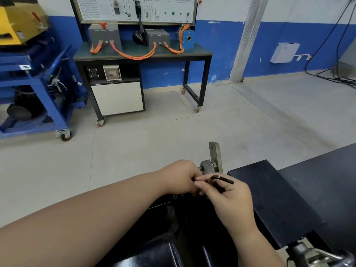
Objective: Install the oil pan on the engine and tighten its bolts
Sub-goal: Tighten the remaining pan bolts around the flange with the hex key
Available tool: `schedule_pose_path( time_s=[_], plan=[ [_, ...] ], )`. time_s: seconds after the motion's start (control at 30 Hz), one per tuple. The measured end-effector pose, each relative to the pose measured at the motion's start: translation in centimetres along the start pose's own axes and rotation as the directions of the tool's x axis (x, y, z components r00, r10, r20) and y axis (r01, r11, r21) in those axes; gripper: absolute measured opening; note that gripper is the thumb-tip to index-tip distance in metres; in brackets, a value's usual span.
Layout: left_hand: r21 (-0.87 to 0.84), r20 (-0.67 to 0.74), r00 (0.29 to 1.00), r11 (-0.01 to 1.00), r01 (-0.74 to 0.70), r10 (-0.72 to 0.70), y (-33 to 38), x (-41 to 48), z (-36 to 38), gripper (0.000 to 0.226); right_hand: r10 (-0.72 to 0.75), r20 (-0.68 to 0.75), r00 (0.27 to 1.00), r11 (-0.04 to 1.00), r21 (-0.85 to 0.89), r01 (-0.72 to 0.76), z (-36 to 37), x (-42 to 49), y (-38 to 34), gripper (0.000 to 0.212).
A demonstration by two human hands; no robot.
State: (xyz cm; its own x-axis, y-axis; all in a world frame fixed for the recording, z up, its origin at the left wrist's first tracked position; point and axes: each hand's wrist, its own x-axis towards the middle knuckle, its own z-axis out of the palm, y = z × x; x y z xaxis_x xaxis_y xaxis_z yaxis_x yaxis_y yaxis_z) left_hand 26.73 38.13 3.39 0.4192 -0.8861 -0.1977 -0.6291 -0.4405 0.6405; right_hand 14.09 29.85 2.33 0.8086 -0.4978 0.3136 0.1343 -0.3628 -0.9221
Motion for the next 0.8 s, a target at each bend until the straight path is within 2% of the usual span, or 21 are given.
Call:
schedule_pose_path(
  time_s=[0.1,0.23,0.4,0.5,0.57,0.7,0.8],
  plan=[
    [-0.034,0.018,1.000,0.999,0.008,-0.008,0.10,-0.12,-0.12,0.034,-0.029,0.021,0.999,0.999,0.016,0.029,-0.38,-0.06,0.01,0.020],
    [-0.079,0.029,0.999,0.996,0.032,-0.029,0.21,-0.17,-0.17,0.038,-0.062,0.074,0.995,0.998,-0.014,0.063,-0.63,-0.25,-0.11,0.029],
    [-0.066,0.043,0.999,0.998,0.024,-0.022,0.41,-0.35,-0.33,0.024,-0.051,-0.019,0.999,0.998,-0.047,0.050,-0.48,-0.17,-0.06,0.027],
    [-0.077,0.025,0.999,0.997,0.023,-0.021,0.48,-0.39,-0.30,0.035,0.021,-0.099,0.995,0.999,-0.037,-0.025,-0.44,-0.13,0.35,0.016],
    [-0.074,0.023,1.000,0.997,0.021,-0.019,0.54,-0.37,-0.30,0.036,0.038,-0.124,0.992,0.999,-0.031,-0.042,-0.51,-0.09,0.51,0.018],
    [-0.109,0.038,0.999,0.994,0.006,-0.002,0.61,-0.50,-0.31,0.029,-0.034,-0.055,0.998,0.999,-0.012,0.034,-0.64,-0.31,0.15,0.008],
    [-0.115,0.055,0.998,0.993,-0.003,0.010,0.76,-0.61,-0.31,0.014,-0.081,-0.009,0.997,0.997,-0.012,0.081,-0.54,-0.49,0.22,0.024]
  ],
)
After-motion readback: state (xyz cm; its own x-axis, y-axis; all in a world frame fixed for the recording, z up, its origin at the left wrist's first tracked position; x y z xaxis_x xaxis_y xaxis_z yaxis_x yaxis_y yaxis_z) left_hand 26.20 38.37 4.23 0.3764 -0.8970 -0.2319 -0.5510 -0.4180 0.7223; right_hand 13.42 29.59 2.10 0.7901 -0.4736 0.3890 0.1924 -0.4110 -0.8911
